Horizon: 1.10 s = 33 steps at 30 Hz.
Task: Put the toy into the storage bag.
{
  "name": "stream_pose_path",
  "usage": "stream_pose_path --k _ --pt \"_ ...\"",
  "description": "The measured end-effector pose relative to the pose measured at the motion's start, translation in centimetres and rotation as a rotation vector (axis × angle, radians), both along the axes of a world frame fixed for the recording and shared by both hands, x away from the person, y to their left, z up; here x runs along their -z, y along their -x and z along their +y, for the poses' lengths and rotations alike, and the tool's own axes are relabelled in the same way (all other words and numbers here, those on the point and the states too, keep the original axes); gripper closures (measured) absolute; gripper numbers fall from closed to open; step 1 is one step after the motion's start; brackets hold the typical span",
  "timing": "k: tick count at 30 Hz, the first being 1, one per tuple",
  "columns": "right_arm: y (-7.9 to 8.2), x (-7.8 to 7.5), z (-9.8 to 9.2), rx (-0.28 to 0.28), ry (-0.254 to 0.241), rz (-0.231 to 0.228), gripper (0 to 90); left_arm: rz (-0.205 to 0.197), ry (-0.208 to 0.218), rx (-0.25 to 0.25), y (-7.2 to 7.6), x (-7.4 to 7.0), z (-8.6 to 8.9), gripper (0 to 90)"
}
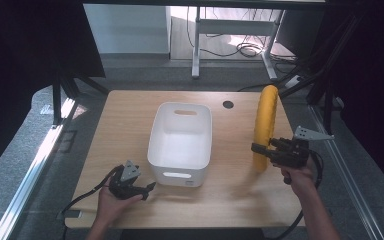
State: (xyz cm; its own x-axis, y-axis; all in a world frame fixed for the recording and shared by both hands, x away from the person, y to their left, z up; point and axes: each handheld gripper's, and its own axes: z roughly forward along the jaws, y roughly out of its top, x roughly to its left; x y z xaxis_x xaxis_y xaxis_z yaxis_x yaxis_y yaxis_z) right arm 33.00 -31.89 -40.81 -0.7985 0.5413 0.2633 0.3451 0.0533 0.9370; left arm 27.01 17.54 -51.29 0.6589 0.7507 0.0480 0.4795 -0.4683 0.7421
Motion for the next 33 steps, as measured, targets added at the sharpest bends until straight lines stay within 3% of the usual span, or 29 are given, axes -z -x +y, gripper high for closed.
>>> stream_pose_path --k 1,3,8,11,24,33 --pt "0.0 0.0 0.0 0.0 0.0 0.0 51.0 0.0 0.0 0.0 0.0 0.0 0.0 15.1" --pt "0.0 -0.2 0.9 0.055 -0.001 -0.042 51.0 0.0 -0.001 0.001 0.0 0.0 0.0 15.1" --pt "-0.2 -0.5 2.1 0.114 0.002 -0.074 50.9 -0.001 0.003 -0.001 0.0 0.1 -0.1 15.1" --pt "-0.3 -0.5 3.2 0.181 -0.011 -0.096 50.8 -0.001 0.001 0.001 0.0 0.0 0.0 15.1" --pt "-0.5 -0.3 5.6 0.246 0.021 -0.143 50.7 0.002 -0.005 0.006 0.0 0.1 0.0 15.1" --pt "-0.8 -0.4 6.6 0.332 -0.016 -0.171 50.6 0.003 -0.002 0.005 0.0 0.2 -0.1 15.1"
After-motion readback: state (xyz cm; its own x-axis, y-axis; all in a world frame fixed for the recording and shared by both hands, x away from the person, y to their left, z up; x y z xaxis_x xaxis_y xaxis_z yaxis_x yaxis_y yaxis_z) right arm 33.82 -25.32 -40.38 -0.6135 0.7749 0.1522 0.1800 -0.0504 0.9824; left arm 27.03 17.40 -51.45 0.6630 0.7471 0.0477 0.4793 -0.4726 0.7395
